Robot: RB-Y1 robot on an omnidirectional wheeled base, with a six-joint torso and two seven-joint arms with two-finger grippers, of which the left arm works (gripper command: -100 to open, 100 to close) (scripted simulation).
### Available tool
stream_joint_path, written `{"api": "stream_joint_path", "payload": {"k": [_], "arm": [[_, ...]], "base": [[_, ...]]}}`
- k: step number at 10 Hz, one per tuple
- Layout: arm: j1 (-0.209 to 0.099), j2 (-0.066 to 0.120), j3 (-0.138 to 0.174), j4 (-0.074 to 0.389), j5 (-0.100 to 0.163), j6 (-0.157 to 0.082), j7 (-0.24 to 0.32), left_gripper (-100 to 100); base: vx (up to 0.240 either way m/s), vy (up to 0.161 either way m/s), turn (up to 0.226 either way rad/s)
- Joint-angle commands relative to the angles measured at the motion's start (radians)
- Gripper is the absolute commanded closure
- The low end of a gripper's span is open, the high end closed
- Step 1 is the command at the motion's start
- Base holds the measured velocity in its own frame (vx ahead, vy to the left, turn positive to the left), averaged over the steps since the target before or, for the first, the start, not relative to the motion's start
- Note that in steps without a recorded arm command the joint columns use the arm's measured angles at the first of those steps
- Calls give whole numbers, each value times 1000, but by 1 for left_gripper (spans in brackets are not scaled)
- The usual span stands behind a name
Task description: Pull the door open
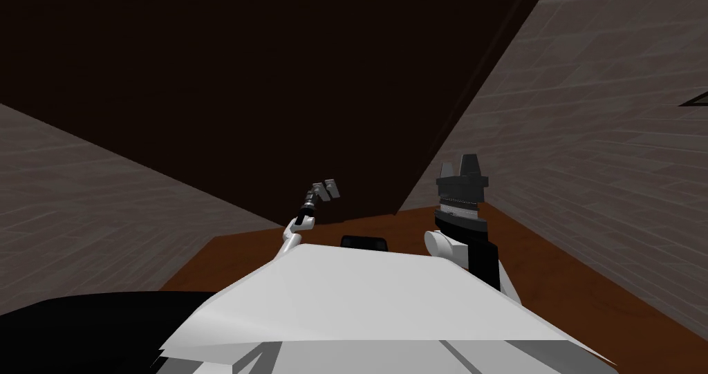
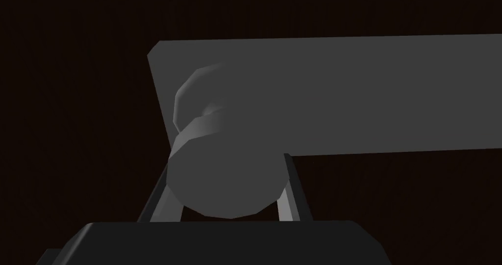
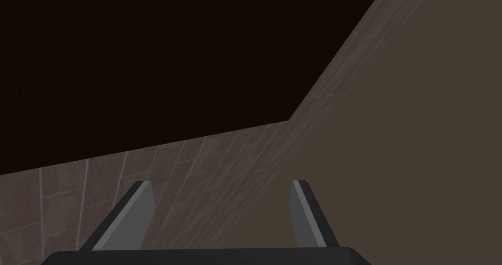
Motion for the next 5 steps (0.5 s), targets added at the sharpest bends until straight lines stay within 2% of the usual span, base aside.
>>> {"api": "stream_joint_path", "payload": {"k": [1, 4, 5], "arm": [[4, 0, 0, 2, 0, 2, 0, 100], [4, 0, 0, 2, 0, 2, 0, 100], [22, 11, 8, 9, 2, 3, 4, 100]], "base": [[-37, 18, -28], [-14, 0, 2], [-122, 62, 108]]}}
